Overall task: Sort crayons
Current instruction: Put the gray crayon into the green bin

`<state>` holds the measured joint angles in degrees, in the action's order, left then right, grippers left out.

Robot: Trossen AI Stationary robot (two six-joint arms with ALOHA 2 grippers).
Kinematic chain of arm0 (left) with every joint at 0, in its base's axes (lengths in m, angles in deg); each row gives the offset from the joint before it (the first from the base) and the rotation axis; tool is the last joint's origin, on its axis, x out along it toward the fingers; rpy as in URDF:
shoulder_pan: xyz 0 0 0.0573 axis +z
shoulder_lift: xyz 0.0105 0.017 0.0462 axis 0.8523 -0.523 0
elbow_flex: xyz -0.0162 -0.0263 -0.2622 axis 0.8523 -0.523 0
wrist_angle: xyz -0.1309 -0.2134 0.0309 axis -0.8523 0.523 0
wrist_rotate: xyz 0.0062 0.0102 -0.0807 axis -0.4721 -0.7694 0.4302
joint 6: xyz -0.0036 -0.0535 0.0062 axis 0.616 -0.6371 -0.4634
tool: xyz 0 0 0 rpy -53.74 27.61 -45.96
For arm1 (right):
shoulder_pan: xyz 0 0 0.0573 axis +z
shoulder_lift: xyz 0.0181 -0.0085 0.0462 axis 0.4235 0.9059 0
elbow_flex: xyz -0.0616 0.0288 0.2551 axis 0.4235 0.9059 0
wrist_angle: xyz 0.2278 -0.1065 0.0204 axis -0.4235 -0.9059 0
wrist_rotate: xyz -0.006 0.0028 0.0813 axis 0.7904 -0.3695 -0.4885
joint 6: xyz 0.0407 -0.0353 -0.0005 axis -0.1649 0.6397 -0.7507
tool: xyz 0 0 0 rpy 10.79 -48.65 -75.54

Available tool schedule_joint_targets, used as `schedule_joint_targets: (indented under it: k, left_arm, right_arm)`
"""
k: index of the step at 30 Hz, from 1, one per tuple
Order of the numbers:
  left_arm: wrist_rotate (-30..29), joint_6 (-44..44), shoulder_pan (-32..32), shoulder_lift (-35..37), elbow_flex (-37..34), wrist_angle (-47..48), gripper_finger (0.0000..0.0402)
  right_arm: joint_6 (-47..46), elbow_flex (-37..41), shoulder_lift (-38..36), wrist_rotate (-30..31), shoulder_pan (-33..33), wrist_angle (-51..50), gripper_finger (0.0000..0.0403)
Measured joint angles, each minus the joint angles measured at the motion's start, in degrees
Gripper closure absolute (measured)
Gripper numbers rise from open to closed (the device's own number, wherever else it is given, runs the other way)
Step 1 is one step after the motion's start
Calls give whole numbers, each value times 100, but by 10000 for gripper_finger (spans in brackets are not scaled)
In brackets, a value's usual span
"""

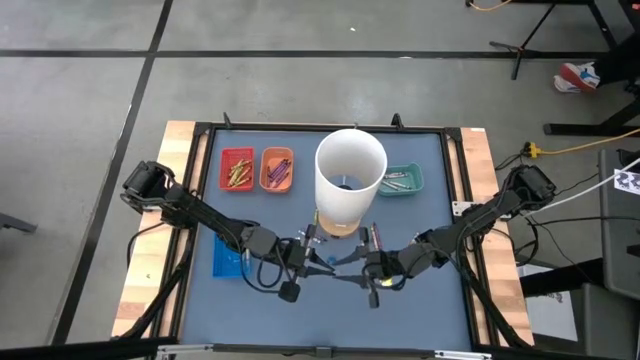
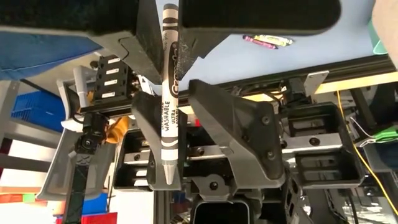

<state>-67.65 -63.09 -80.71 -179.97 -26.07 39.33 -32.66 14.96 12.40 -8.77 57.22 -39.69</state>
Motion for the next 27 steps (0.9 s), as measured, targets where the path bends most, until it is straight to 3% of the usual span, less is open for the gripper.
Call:
schedule_joint_targets:
  k: [9,21,27]
  left_arm:
    - [-105,-2,0,0,0,28,391]
    - [-249,-17,-2,0,0,39,391]
    - [-252,-35,-4,0,0,42,390]
  right_arm:
    - [-2,0,0,-4,2,-4,275]
    - [21,0,0,23,2,-26,367]
    - [24,0,0,37,2,-29,382]
